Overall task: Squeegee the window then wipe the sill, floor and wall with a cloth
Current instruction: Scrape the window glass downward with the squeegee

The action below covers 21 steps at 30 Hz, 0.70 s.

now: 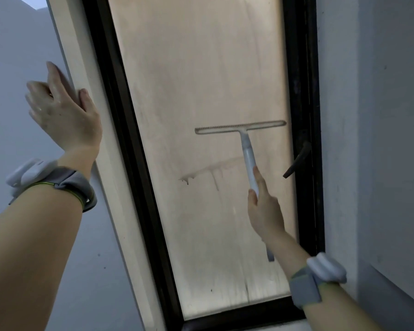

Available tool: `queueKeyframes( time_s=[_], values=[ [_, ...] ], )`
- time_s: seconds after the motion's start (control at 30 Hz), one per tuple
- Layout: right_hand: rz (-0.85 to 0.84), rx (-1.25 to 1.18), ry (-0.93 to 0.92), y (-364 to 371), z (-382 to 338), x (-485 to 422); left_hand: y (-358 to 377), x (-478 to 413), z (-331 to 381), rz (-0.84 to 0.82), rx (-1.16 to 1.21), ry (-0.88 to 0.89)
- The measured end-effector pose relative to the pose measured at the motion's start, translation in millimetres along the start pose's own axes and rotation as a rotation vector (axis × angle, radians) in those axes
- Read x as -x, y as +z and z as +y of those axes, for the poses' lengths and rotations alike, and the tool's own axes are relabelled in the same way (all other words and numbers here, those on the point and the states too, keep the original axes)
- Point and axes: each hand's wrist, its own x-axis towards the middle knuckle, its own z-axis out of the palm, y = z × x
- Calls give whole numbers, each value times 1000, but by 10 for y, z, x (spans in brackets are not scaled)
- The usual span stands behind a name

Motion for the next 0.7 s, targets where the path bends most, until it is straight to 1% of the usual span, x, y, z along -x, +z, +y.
queueKeyframes(
  time_s=[0.2, 0.4, 0.47, 0.57, 0.7],
  values=[
    [-67, 34, 48, 263, 395, 527, 3, -3, 4, 4, -12, -6],
    [-101, 37, 49, 166, 485, 634, -8, -6, 14, -3, 0, -2],
    [-85, -11, 25, 86, 380, 585, -6, -15, 0, 0, 8, 7],
    [-60, -56, -54, -83, 12, 274, 16, -29, -18, 6, 17, 15],
    [-31, -63, -151, -445, -799, -592, 43, -37, -30, 18, 24, 23]
  ],
)
